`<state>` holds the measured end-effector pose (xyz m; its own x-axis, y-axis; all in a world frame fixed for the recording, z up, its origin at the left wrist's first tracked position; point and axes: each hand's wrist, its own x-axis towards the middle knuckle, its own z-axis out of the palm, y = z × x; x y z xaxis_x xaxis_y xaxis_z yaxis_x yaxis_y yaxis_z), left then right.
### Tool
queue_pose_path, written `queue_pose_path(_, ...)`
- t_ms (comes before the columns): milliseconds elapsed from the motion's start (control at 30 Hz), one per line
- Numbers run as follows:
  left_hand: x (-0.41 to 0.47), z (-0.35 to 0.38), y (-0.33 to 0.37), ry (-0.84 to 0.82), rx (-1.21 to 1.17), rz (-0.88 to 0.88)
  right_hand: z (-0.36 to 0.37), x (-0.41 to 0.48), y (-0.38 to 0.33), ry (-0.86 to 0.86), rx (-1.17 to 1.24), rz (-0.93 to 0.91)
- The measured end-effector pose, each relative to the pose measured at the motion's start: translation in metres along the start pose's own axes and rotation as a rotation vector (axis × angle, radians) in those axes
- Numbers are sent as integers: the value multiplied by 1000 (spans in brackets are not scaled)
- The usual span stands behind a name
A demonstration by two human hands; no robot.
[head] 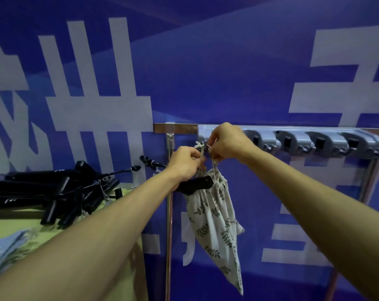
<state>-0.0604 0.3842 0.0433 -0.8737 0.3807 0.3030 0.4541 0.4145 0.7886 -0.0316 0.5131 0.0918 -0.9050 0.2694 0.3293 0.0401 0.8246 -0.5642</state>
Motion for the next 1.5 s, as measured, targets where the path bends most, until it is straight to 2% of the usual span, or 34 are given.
queue_pose_path(167,-10,-13,0,-51,42,-17,-1,-13,-1,25,-87,-46)
queue_pose_path(400,-52,-75,9,-44,39,34,-10,-46,-35,172,-132,-178)
queue_pose_path(567,-107,-134,-4,-9,75,26,18,-76,-90,-11,-97,-329)
queue_pose_path(700,-160,-185,-39,13,130,-57,65,-101,-137,-198,-80,-422)
queue_pose_path(933,-229,-248,-110,67,214,-231,150,-123,-176,-383,-124,-498)
queue_pose_path(1133,-250,-252,-177,180,291,-350,212,-121,-175,-467,-164,-508)
queue_pose_path(1200,-254,-242,-195,179,246,-395,231,-117,-172,-457,-209,-519)
queue_pose_path(1300,-258,-230,-217,169,283,-374,252,-112,-166,-469,-228,-522)
queue_pose_path(1500,-261,-236,-225,289,122,-383,275,-112,-169,-516,-230,-615)
